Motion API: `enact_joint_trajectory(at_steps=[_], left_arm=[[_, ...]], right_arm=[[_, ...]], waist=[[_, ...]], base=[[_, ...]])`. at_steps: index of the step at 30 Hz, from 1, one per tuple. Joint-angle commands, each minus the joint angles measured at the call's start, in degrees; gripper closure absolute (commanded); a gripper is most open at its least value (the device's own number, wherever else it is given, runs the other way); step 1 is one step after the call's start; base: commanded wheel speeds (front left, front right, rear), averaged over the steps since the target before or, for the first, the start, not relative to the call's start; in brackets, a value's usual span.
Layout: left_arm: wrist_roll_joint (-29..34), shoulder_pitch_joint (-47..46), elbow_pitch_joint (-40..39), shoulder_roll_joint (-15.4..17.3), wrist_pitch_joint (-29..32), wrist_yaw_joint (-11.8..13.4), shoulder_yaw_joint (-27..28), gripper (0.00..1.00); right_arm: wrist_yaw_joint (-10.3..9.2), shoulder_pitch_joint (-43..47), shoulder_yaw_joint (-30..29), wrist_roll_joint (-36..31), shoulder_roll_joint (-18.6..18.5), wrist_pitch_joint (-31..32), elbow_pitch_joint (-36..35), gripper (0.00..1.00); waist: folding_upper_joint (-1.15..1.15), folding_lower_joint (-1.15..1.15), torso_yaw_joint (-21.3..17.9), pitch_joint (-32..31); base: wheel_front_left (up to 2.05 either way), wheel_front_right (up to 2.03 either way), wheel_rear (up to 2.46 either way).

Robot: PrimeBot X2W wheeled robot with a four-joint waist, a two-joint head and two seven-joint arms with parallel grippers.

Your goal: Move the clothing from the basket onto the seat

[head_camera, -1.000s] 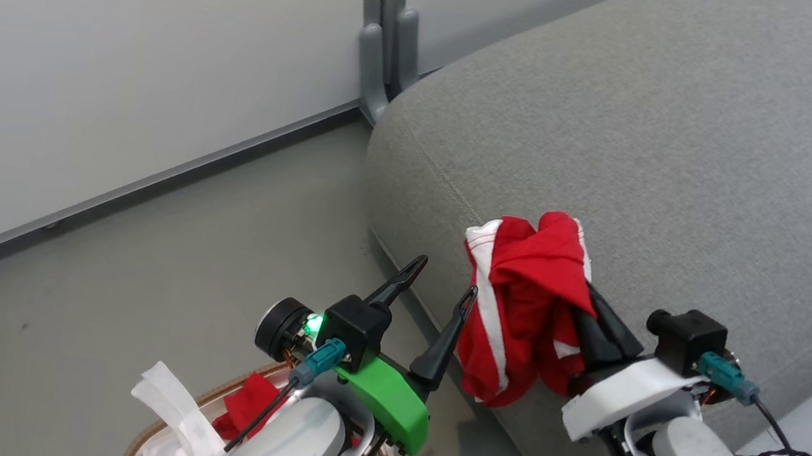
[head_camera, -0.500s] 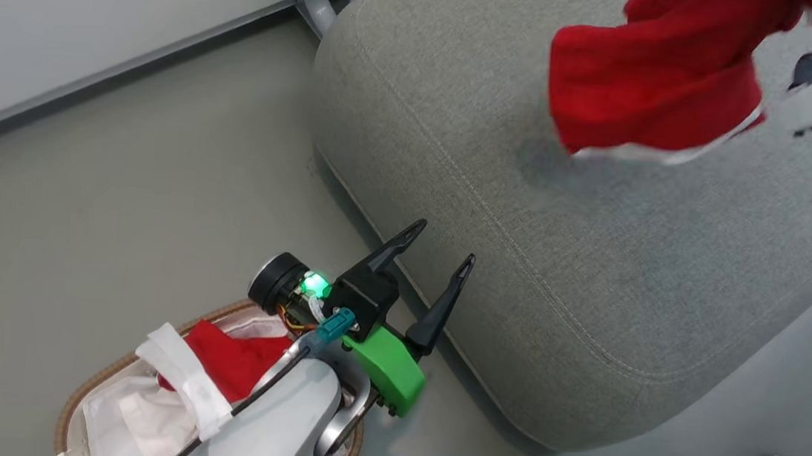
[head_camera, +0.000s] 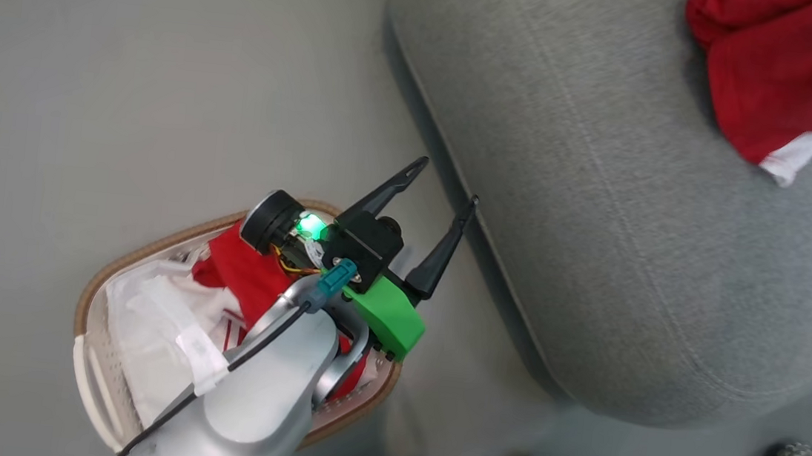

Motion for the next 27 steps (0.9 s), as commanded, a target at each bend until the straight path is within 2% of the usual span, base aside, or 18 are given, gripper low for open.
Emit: enact_joint_trajectory(at_steps=[1,7,8,9,10,17,27], left_arm=[[0.3,-0.9,0.1,0.3,0.0,0.1,0.8,0.00],[0.4,1.3,0.0,0.3,0.0,0.2,4.0,0.00],[0.3,1.6,-0.3,0.3,0.0,0.1,4.6,0.00],[0.6,1.9,-0.5,0.3,0.0,0.1,5.1,0.00],[0.7,2.3,-0.7,0.3,0.0,0.1,5.8,0.00],[1.0,7.1,-2.1,0.7,0.0,0.8,11.7,0.00],[0.9,18.0,-6.6,0.8,0.0,2.9,24.7,0.00]], right_arm=[[-0.08,1.9,-1.4,0.4,0.9,-0.1,2.0,1.00],[-0.08,8.7,-3.6,-1.0,4.2,-0.1,5.6,1.00],[-0.08,10.1,-4.2,-0.9,4.4,-0.1,5.6,0.60],[-0.08,11.4,-4.6,-1.0,4.4,-0.1,5.5,0.09],[-0.09,13.2,-5.0,-1.3,4.6,-0.1,5.3,0.00],[-0.08,24.3,-7.2,-1.4,6.0,-0.1,-1.5,0.00],[-0.08,37.0,-3.8,1.9,10.2,-0.1,-14.8,0.00]], waist=[[0.00,-0.01,5.4,5.3],[0.00,-0.01,5.6,3.8],[0.00,-0.01,5.6,3.3],[0.00,-0.01,5.7,2.7],[0.00,-0.01,5.8,1.9],[0.00,-0.01,7.2,-4.8],[0.00,-0.01,12.5,-15.0]], base=[[0.00,0.00,0.00],[0.00,0.00,0.00],[0.00,0.00,0.00],[0.00,0.00,0.00],[0.00,0.00,0.00],[0.00,0.00,0.00],[0.00,0.00,0.00]])
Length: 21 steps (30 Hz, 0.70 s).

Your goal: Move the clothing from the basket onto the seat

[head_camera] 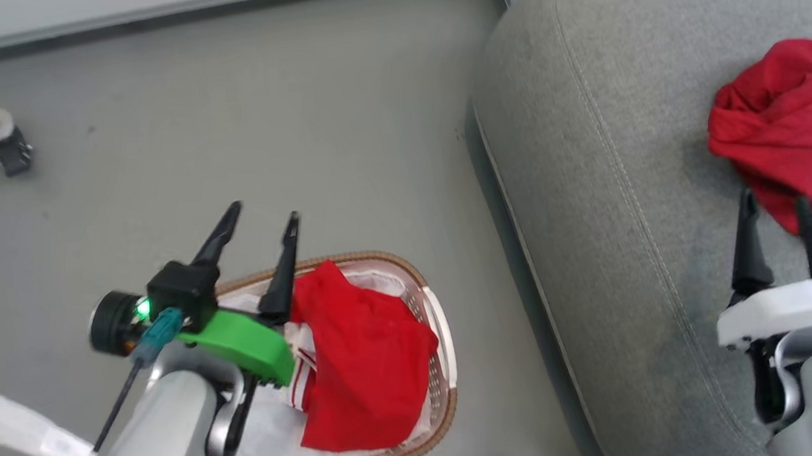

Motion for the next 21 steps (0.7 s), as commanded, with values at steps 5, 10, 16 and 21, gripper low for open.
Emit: enact_joint_trajectory(at_steps=[5,10,16,21], left_arm=[[2.4,6.0,-1.4,0.2,0.0,0.7,6.3,0.00],[3.6,10.1,-1.1,0.0,0.0,1.2,12.3,0.00],[5.0,15.2,-1.6,-0.1,0.0,1.1,17.6,0.00],[5.2,18.8,-1.6,-0.3,0.0,0.3,20.5,0.00]], right_arm=[[-0.08,4.7,2.8,-2.3,1.6,-0.1,-4.6,0.00],[-0.08,8.6,5.5,-6.4,3.1,-0.1,-7.0,0.00],[-0.08,13.1,8.3,-8.2,5.3,-0.1,-7.1,0.00],[-0.08,16.6,9.7,-8.3,6.0,-0.1,-6.4,0.00]], waist=[[0.00,0.00,7.8,-8.7],[0.00,0.00,10.8,-11.8],[0.00,0.00,12.5,-15.1],[0.00,0.00,13.0,-17.4]], base=[[0.00,0.00,0.00],[0.00,0.00,0.00],[0.00,0.00,0.00],[0.00,0.00,0.00]])
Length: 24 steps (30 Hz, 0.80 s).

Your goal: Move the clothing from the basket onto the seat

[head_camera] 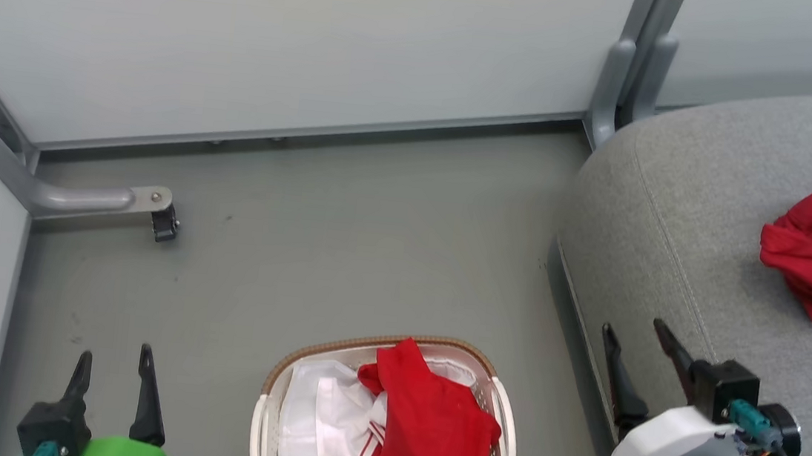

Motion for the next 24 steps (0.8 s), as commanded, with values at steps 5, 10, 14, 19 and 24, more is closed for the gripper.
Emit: enact_joint_trajectory(at_steps=[5,10,14,19,24], left_arm=[[-1.5,3.0,0.4,0.0,0.0,-0.6,-0.7,0.00],[-2.0,2.4,1.0,0.0,0.0,-0.9,-2.8,0.00],[-4.1,0.1,2.4,0.0,0.0,-1.5,-5.4,0.00],[-7.2,-5.3,6.0,0.0,0.0,-2.2,-12.1,0.00],[-9.5,-12.2,11.6,0.0,0.0,-1.8,-18.7,0.00]], right_arm=[[-0.08,3.0,0.7,0.4,0.3,-0.1,0.7,0.00],[-0.08,2.6,1.2,0.8,0.0,-0.1,0.5,0.00],[-0.08,0.2,1.6,1.1,-0.6,-0.1,-0.6,0.00],[-0.08,-4.2,2.4,2.2,-1.3,-0.1,-2.9,0.00],[-0.08,-9.5,4.1,3.5,-1.3,-0.1,-6.0,0.00]], waist=[[0.00,0.00,1.7,-3.1],[0.00,0.00,1.2,-2.2],[0.00,0.00,0.1,0.5],[0.00,0.00,-2.3,6.6],[0.00,0.00,-5.8,13.9]], base=[[0.00,0.00,0.00],[0.00,0.00,0.00],[0.00,0.00,0.00],[0.00,0.00,0.00],[0.00,0.00,0.00]])
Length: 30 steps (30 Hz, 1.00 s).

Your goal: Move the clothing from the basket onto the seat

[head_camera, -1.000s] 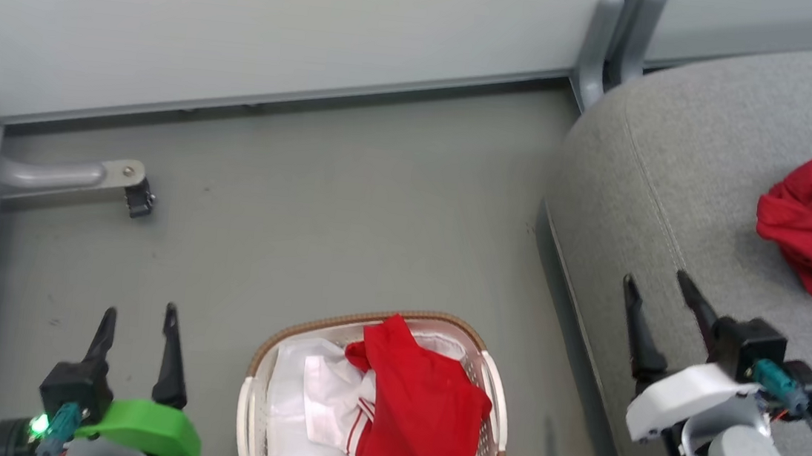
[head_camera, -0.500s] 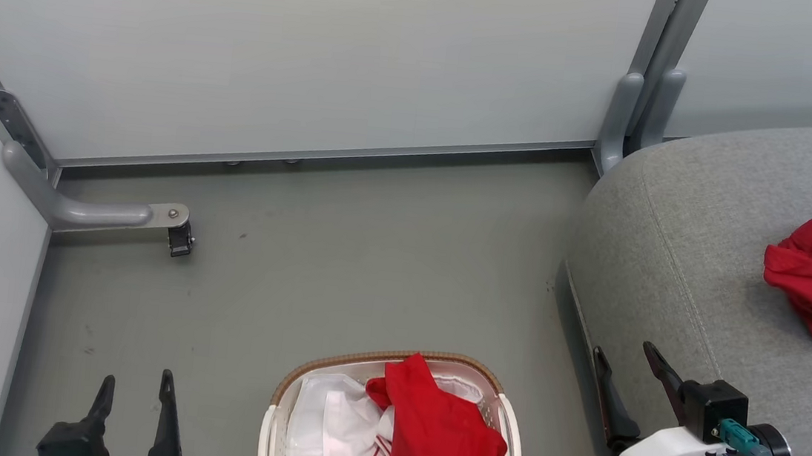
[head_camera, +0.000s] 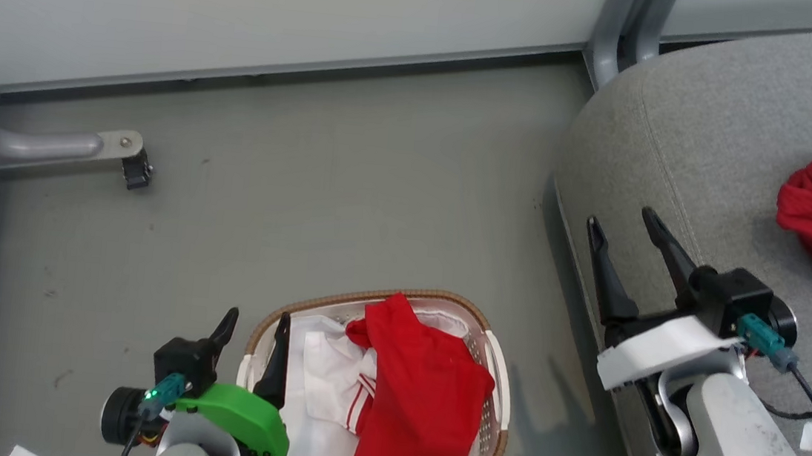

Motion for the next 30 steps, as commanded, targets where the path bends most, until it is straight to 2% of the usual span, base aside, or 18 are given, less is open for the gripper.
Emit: enact_joint_trajectory(at_steps=[1,8,14,22,30], left_arm=[[-0.9,-3.0,1.4,0.2,0.0,0.3,-1.2,0.00],[-3.5,-12.3,12.7,0.3,0.0,0.6,-7.9,0.00],[-5.3,-18.3,21.9,0.3,0.0,0.6,-10.6,0.00],[-6.6,-24.6,29.4,0.4,0.0,-0.1,-11.8,0.00],[-6.9,-29.4,34.4,0.3,0.0,-1.3,-13.3,0.00]], right_arm=[[-0.08,-1.9,0.6,0.6,-0.1,-0.1,-1.1,0.00],[-0.08,-7.0,3.5,1.9,0.2,-0.1,-5.3,0.00],[-0.08,-8.9,4.6,2.6,1.4,-0.1,-8.2,0.00],[-0.08,-11.2,4.9,3.1,2.7,-0.1,-9.8,0.00],[-0.08,-12.2,4.3,3.3,3.5,-0.1,-10.4,0.00]], waist=[[0.00,0.00,-5.3,8.8],[0.00,0.00,-10.4,17.9],[0.00,0.00,-13.8,23.7],[0.00,0.00,-16.3,30.2],[0.00,0.00,-17.3,34.0]], base=[[0.00,0.00,0.00],[0.00,0.00,0.00],[0.00,0.00,0.00],[0.00,0.00,0.00],[0.00,0.00,0.00]])
